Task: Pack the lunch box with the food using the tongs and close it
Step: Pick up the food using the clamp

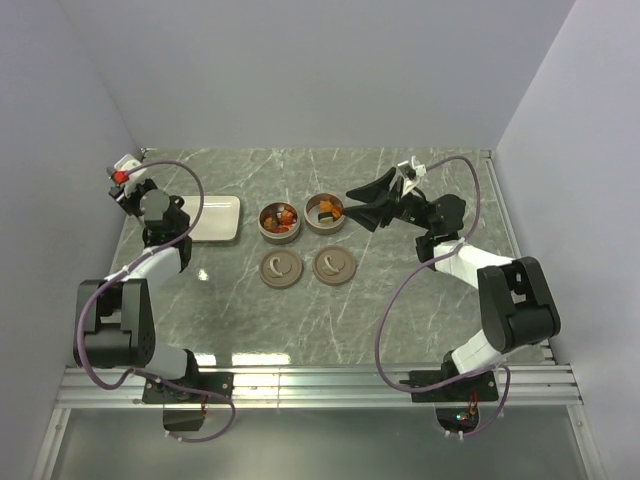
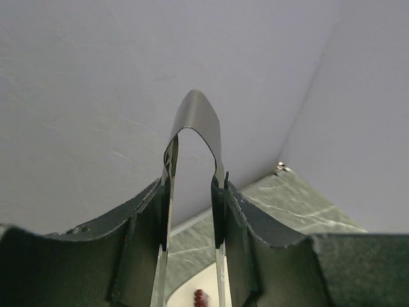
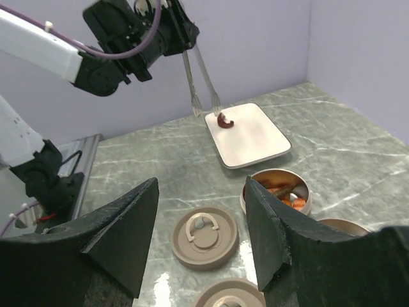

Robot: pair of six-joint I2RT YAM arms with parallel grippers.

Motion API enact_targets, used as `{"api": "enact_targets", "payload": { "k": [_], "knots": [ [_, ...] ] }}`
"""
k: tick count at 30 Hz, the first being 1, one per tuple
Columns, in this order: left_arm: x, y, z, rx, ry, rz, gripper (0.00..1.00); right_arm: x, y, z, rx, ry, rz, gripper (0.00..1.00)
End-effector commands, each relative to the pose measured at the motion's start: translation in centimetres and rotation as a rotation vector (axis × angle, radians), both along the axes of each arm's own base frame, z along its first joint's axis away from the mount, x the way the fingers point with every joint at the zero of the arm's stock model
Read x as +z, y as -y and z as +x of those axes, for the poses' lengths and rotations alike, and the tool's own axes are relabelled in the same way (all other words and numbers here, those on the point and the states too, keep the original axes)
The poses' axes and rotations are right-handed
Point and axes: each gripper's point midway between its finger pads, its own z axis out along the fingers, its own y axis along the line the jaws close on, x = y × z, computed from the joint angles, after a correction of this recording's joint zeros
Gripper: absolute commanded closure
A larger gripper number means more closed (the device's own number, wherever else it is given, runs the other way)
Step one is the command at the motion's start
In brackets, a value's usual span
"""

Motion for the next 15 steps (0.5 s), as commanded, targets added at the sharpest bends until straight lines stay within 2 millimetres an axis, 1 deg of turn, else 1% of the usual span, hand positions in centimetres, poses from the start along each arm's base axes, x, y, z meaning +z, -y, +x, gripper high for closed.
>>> {"api": "enact_targets", "payload": {
  "k": [1,4,5,6,7,8,9,10,12,13,15],
  "knots": [
    [1.0,-1.3,-0.9,0.033,0.062,0.007,0.55,4.4,0.3,-1.2,0.037,0.225,0.064,0.36],
    [0.4,-1.6,-0.2,0.019,0.067,0.009,0.55,4.4,0.3,-1.3,0.061,0.224,0.072,0.36],
    [-0.2,-1.7,0.2,0.019,0.055,0.007,0.55,4.2,0.3,-1.1,0.067,0.216,0.073,0.37],
    [-0.4,-1.8,0.5,0.02,0.052,0.008,0.55,4.3,0.4,-1.2,0.07,0.227,0.076,0.37],
    [0.2,-1.8,0.8,0.013,0.079,0.015,0.56,4.2,0.4,-1.2,0.075,0.214,0.081,0.37],
    [-0.3,-1.8,1.2,0.009,0.072,0.017,0.56,4.2,0.5,-1.3,0.081,0.216,0.08,0.37],
    [-0.2,-1.7,1.4,0.004,0.079,0.017,0.56,4.3,0.5,-1.4,0.084,0.227,0.083,0.37],
    [0.2,-1.7,1.6,-0.001,0.099,0.022,0.56,4.3,0.6,-1.5,0.085,0.223,0.084,0.37],
    [-0.3,-1.8,2.3,0.006,0.075,0.026,0.57,4.3,0.7,-1.4,0.082,0.223,0.081,0.37],
    [0.0,-2.0,2.6,0.01,0.081,0.03,0.57,4.3,0.7,-1.4,0.078,0.226,0.08,0.37],
    [-0.3,-2.1,2.9,0.009,0.076,0.032,0.57,4.2,0.7,-1.3,0.075,0.224,0.078,0.37]
  ]
}}
